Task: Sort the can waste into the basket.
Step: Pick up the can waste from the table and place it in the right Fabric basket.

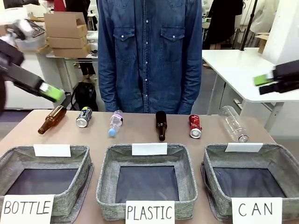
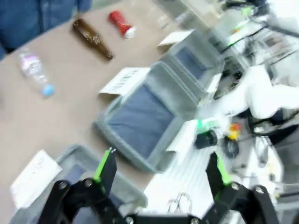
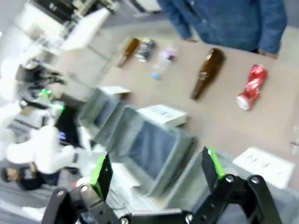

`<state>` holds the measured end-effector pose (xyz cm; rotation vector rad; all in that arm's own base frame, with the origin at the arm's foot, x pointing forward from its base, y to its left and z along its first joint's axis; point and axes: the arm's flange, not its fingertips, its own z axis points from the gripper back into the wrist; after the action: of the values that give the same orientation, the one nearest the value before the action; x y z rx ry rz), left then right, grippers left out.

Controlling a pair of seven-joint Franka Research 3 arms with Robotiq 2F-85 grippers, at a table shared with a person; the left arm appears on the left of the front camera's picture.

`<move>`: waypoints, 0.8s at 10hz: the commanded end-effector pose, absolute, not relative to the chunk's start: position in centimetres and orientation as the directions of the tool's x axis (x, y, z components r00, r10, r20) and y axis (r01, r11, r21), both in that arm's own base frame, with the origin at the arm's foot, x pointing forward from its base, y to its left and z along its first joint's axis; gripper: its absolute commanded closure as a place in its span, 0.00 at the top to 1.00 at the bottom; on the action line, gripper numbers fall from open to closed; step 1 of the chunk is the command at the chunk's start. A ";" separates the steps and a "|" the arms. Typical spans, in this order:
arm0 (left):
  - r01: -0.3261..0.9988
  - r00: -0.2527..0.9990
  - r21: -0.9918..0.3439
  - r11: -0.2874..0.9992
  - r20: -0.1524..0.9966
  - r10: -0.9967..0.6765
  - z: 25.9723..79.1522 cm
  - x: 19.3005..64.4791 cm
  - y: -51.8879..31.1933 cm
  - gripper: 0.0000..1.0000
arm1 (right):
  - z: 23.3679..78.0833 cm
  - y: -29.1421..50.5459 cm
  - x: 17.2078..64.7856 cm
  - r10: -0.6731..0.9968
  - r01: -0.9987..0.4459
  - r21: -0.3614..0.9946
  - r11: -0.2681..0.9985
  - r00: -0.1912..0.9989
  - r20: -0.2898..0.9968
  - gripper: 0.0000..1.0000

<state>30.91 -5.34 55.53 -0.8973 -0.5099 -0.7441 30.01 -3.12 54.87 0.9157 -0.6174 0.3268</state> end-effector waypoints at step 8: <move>0.455 0.818 -0.881 0.131 0.472 0.329 53.2 31.6 9.3 1.00 | 52.5 -11.6 28.8 -0.406 -0.146 0.962 0.230 0.884 0.232 1.00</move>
<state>31.66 10.32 52.34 -1.3871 -0.6725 -0.0044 28.73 -11.71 52.20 1.3403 -0.4751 -0.2404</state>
